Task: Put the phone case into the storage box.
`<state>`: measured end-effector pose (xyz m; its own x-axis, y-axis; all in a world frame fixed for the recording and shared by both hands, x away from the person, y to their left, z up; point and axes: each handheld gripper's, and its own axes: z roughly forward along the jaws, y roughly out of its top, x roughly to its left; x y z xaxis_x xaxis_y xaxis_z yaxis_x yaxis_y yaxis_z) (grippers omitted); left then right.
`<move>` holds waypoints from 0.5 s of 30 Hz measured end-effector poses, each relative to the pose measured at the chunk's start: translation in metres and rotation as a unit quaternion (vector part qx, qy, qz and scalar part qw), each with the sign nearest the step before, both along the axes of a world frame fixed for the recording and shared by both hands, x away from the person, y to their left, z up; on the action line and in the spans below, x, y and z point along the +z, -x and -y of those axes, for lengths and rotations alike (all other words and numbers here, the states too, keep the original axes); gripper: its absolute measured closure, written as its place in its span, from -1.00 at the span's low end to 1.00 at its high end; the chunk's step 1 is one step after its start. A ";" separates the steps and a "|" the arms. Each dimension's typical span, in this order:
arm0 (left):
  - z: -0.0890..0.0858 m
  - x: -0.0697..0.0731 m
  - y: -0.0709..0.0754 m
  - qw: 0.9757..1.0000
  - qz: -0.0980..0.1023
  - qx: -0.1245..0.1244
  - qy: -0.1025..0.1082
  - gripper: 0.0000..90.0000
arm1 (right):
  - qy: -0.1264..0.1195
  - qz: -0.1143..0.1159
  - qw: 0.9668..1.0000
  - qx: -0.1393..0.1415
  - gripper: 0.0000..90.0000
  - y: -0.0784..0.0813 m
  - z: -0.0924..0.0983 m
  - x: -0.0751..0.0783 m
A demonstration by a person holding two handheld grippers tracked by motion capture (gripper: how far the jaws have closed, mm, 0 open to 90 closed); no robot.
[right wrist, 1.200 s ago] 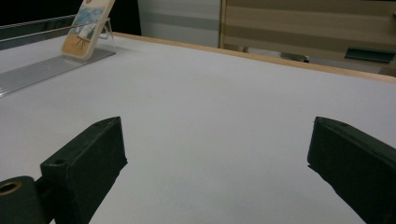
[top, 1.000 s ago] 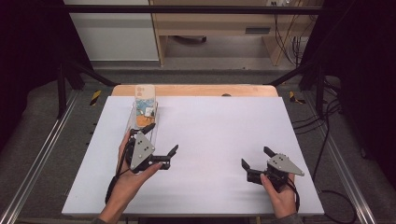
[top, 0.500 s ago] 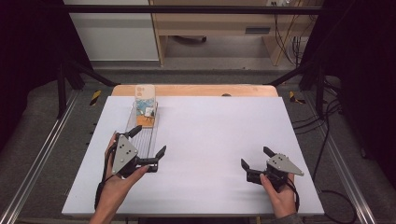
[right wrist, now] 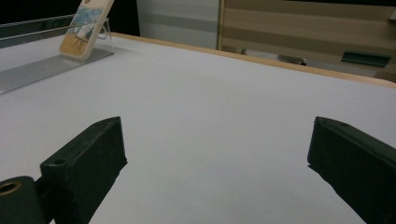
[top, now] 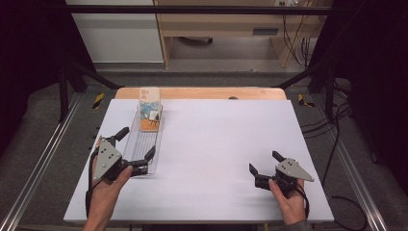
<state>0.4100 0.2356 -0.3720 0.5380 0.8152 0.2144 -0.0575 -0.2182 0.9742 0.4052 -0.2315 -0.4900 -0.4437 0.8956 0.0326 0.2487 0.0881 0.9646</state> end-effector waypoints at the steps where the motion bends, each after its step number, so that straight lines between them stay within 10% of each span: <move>1: -0.003 0.000 0.000 1.000 0.000 0.003 0.001 -0.94 | 0.000 0.000 1.000 0.000 -0.91 0.000 0.000 0.000; 15: -0.049 -0.001 0.001 0.998 0.002 0.046 0.052 -0.94 | 0.001 0.004 1.000 -0.002 -0.92 0.000 0.001 0.000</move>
